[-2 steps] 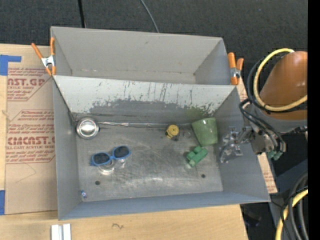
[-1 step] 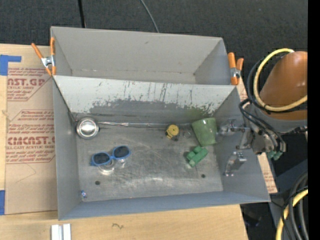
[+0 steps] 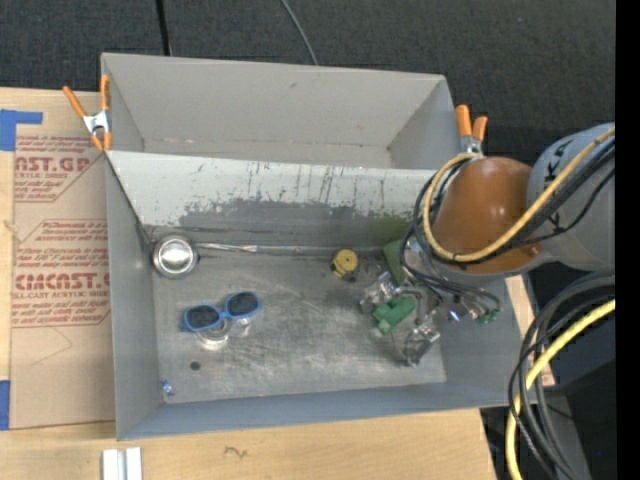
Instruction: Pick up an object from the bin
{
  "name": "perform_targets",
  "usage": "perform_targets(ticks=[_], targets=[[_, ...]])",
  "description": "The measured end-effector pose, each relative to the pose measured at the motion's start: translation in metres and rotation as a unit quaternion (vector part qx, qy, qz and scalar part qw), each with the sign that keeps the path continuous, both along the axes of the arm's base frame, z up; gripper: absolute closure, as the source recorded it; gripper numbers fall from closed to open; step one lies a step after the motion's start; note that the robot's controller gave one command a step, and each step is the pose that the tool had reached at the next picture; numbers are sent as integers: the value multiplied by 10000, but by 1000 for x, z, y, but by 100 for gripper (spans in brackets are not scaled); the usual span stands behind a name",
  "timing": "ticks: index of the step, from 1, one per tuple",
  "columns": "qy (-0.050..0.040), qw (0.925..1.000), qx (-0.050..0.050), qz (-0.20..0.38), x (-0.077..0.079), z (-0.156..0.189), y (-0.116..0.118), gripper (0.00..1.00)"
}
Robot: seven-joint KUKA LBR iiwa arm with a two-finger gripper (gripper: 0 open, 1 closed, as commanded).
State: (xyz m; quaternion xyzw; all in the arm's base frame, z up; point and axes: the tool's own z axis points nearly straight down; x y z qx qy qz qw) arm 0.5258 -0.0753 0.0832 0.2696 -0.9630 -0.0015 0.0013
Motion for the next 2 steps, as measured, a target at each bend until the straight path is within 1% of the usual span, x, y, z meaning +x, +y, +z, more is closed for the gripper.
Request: perform_targets(ticks=[1,2], targets=[[-12,9963,5,854,53,-12,-19,0],[-20,9964,-10,850,53,-10,-21,100]])
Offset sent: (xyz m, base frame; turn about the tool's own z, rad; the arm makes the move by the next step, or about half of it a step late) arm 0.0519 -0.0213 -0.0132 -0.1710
